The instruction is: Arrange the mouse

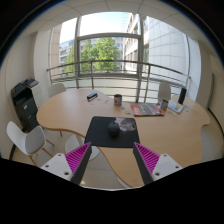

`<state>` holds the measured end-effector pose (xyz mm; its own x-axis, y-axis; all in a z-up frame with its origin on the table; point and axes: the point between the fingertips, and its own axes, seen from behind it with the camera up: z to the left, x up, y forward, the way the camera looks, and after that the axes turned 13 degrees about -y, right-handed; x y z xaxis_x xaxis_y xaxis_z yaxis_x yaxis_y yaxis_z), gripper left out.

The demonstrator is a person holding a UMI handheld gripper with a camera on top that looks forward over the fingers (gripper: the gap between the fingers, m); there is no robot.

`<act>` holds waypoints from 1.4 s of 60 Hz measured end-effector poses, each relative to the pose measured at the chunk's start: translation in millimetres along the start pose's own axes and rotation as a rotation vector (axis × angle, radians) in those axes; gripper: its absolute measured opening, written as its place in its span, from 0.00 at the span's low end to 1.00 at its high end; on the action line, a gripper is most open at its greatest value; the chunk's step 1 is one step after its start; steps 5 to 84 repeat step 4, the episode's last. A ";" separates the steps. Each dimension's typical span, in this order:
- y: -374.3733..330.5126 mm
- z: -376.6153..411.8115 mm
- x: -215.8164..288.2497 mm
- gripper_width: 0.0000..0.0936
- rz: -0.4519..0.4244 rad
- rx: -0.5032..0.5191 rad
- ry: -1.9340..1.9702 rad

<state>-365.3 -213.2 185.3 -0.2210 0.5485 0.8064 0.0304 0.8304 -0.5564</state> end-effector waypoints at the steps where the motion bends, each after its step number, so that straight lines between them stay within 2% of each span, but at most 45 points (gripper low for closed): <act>1: -1.8 0.6 -0.4 0.90 0.000 0.002 -0.001; 84: -5.0 3.4 -3.2 0.90 -0.005 0.003 -0.002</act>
